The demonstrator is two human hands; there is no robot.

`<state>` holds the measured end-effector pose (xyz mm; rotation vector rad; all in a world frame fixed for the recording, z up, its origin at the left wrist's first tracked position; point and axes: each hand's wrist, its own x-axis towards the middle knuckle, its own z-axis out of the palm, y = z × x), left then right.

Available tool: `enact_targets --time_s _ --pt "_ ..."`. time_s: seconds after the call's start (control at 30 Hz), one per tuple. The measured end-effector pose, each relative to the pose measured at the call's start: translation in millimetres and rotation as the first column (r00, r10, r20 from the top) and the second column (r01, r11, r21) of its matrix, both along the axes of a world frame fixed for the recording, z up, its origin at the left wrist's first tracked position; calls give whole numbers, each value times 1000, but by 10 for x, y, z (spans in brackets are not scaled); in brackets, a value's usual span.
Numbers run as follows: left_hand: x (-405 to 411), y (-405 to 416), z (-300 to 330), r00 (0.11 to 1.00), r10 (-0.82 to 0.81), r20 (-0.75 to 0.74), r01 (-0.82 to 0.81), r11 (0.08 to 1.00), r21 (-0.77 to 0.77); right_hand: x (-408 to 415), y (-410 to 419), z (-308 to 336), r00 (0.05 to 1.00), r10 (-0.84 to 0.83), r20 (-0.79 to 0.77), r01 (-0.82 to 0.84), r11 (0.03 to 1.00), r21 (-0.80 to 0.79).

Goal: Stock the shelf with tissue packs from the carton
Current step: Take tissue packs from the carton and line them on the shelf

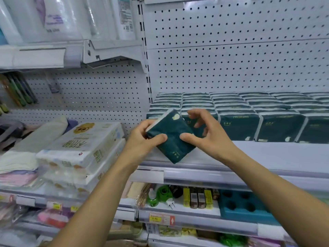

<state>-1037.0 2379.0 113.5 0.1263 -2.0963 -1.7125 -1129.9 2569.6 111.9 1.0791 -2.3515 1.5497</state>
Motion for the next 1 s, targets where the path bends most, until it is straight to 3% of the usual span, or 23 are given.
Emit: enact_targets --time_s 0.13,0.2,0.27,0.37,0.43,0.5,0.57,0.67,1.0 --pt "-111 175 84 993 -109 -52 95 969 -228 24 114 144 903 100 -418 -12 978 208" --pt "-181 223 71 988 -123 -96 92 957 -276 -15 179 178 850 89 -520 55 965 255" --pt "-220 242 19 981 -47 -189 5 976 -218 -62 281 136 900 -5 -436 99 976 192" --pt "-258 191 -123 928 270 -256 -306 946 -110 -77 476 13 996 -92 -11 90 991 -96" --pt "-320 85 -242 923 361 -131 -377 916 -134 -95 561 -107 979 -125 160 156 967 -200" --pt "-390 0 -300 934 354 48 -342 924 -170 -113 575 -232 951 -198 236 242 954 -175" --pt "-446 -38 -295 938 313 151 -290 944 -157 -133 535 -326 925 -312 217 339 935 -99" --pt "-519 -68 -253 952 262 159 -241 961 -138 -179 445 -369 881 -472 41 469 881 61" --pt "-582 -134 -286 951 289 112 -272 951 -145 -242 232 -279 857 -515 -14 512 849 132"
